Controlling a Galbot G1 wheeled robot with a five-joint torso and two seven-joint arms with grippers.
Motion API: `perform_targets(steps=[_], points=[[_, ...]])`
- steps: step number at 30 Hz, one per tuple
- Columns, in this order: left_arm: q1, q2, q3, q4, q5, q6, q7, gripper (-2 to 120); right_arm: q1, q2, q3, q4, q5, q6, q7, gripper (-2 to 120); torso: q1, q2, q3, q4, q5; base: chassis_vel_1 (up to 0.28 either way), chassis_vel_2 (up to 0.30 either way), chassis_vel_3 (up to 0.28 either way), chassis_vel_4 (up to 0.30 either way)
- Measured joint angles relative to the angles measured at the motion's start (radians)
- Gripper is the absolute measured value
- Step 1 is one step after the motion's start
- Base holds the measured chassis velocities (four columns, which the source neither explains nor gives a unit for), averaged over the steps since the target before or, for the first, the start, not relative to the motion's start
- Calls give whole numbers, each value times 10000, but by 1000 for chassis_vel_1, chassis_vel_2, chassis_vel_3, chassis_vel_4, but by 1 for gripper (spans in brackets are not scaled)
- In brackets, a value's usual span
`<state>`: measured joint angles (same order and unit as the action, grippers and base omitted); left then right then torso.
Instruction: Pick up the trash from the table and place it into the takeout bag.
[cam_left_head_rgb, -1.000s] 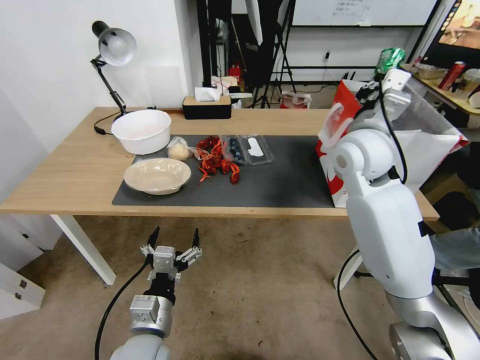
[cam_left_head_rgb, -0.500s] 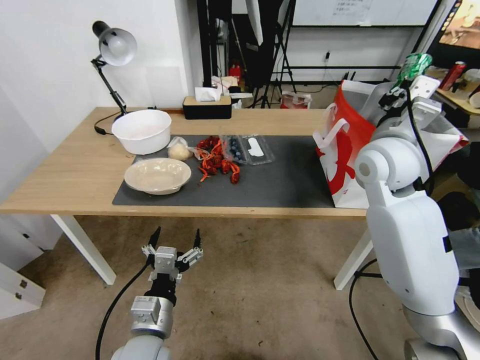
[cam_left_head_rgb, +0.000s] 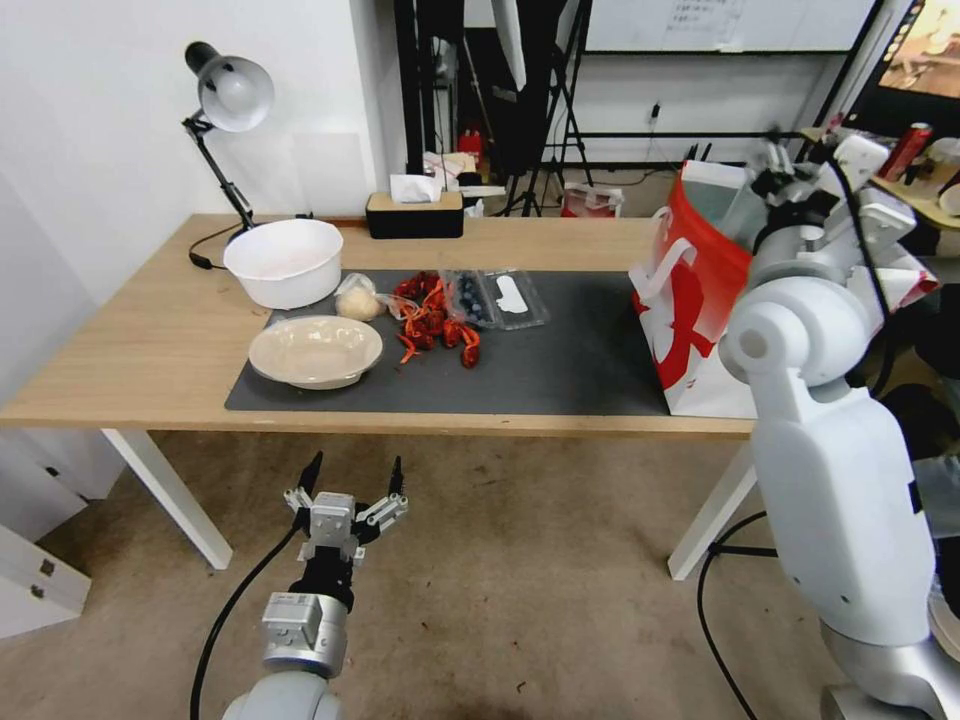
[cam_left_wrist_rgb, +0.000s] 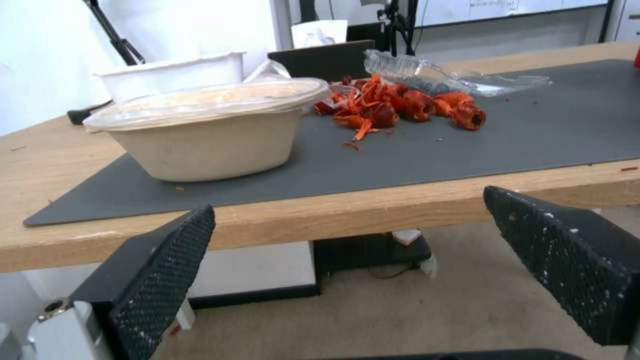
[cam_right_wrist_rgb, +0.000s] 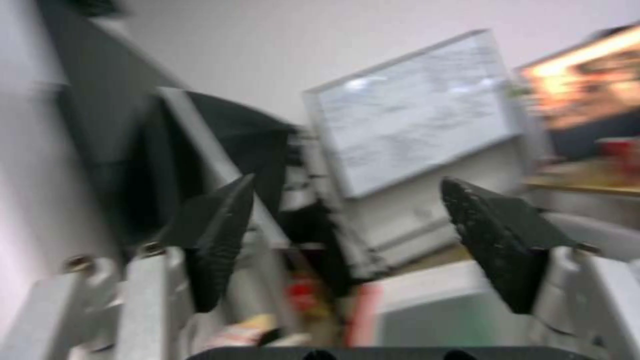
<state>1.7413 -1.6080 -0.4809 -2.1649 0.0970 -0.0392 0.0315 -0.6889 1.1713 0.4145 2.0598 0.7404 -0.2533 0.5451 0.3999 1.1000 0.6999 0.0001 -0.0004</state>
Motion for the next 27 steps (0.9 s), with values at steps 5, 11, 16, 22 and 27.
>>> perform_targets(steps=[5,11,16,22,27], points=[[-22,0,-6,11,-33,-5,-2,100,-1241,-417,-283,478,-56,819,-1708,96,0,0,0,-1,4,0,0,0,0],[-59,0,-6,48,-57,-7,-5,100,-2782,-844,-625,813,-1087,1336,-2944,100,0,0,0,-3,5,0,0,0,0],[-98,0,-6,84,-81,-7,-7,100,-3798,-1045,-1074,1149,-2160,1538,-3086,100,-1,0,0,-1,3,0,0,0,0],[-93,-1,-13,85,-110,-40,-13,100,-5021,-1036,-1083,1262,-3605,1975,-2884,100,0,0,0,1,4,0,0,0,0],[-102,0,-44,85,-184,-66,-25,100,-6542,-1042,-750,1214,-4561,2840,-2457,100,-1,0,0,-1,5,0,0,0,0]])
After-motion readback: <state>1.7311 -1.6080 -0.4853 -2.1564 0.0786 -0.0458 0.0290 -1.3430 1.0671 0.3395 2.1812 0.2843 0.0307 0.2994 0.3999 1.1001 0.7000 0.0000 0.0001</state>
